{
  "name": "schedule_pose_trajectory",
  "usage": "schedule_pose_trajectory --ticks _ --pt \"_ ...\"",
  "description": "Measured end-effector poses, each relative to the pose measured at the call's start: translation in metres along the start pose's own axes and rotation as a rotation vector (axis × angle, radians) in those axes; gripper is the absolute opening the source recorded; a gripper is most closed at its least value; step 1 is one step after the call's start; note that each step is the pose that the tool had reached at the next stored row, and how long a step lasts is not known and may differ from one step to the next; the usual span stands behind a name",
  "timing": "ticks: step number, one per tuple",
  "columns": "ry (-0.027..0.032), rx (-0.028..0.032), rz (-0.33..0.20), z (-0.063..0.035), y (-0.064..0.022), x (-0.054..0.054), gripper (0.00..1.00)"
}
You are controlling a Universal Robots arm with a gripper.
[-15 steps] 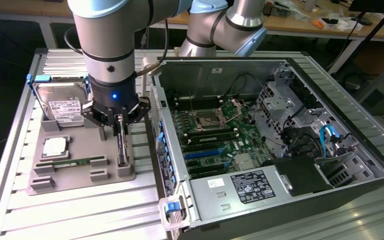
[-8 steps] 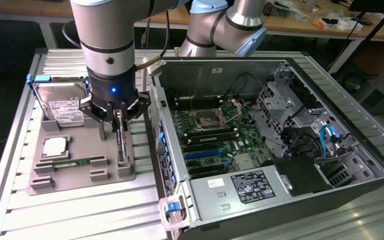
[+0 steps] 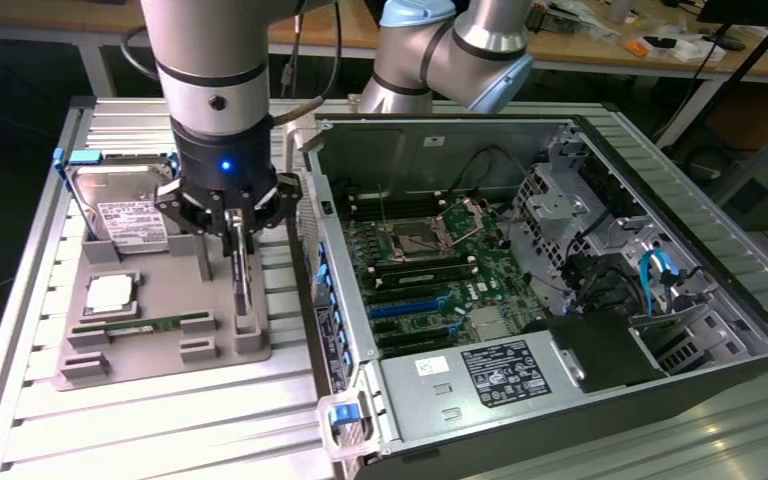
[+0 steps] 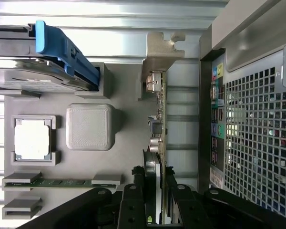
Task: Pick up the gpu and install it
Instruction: 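Pick up the gpu and move the gpu toward the slot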
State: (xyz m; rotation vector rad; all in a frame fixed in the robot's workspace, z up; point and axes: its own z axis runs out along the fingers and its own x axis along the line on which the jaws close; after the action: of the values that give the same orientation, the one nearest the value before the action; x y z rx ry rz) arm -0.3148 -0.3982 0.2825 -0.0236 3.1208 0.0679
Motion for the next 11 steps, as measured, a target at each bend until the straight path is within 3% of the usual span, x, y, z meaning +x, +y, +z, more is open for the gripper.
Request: schedule_pose_trajectory --ticks 11 --pt "0.0000 0.0000 0.000 -0.0259 0.0013 -0.001 0.27"
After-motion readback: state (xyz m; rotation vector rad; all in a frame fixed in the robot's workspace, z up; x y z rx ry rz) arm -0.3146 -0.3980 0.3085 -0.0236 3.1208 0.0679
